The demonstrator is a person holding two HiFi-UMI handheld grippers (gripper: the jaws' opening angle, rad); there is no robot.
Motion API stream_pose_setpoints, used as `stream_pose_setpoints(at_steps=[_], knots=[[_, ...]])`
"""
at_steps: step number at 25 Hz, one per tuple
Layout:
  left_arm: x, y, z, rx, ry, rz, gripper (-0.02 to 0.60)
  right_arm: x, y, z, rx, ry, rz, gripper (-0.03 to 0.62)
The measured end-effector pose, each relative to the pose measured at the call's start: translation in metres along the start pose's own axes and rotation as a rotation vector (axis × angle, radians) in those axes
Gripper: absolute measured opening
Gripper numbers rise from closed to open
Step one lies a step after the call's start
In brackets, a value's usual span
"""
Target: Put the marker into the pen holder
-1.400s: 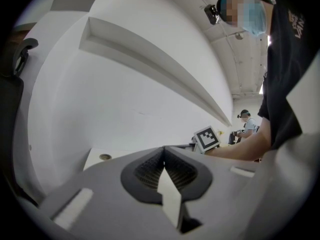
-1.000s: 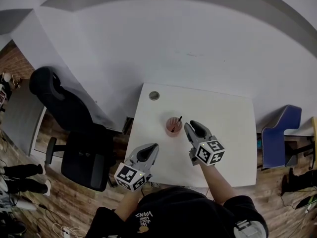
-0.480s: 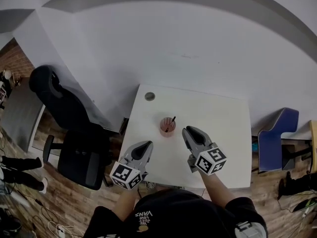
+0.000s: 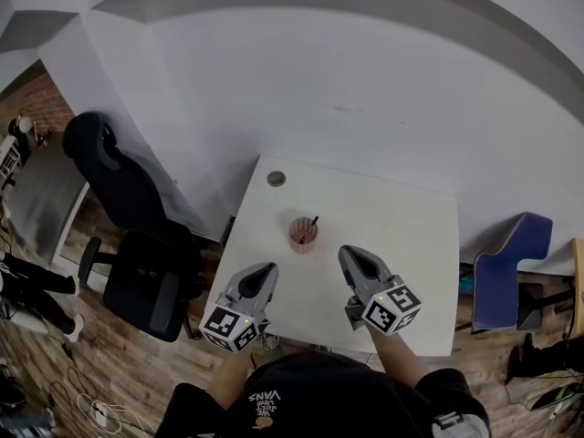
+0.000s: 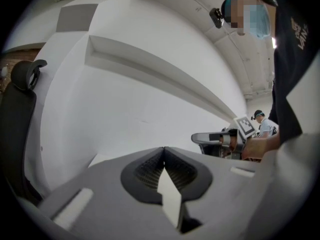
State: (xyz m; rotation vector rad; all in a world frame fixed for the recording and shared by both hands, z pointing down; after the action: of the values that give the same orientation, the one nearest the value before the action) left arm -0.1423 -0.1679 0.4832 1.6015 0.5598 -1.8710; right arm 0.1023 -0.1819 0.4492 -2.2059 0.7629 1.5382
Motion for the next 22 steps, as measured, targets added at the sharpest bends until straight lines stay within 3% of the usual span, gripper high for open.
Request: stream_pose_setpoints(at_steps=[16,22], knots=[[-0.018,-0.017,-0.045,0.128,-0.028,-0.029,0.054,-0.004,-0.04,-0.007,0.128,0.014,0.05,0.002],[-0.024,-0.015,-0.061,0.16,-0.035,-0.036,0.052,-0.008,-0.055,-0.018,0.139,0.019,0.067,0.002]])
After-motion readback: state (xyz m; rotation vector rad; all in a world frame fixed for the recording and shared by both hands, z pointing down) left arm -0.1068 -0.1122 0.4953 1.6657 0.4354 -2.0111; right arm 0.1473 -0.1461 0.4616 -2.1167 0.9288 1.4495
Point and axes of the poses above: the fingertips, and each gripper's own axes: y forward along the fingers, z to its left, x out of its top, the point moved 7 cm from there along -y, backward along the fingers, and after that the axes turned 2 degrees about z, right-handed, at the moved point
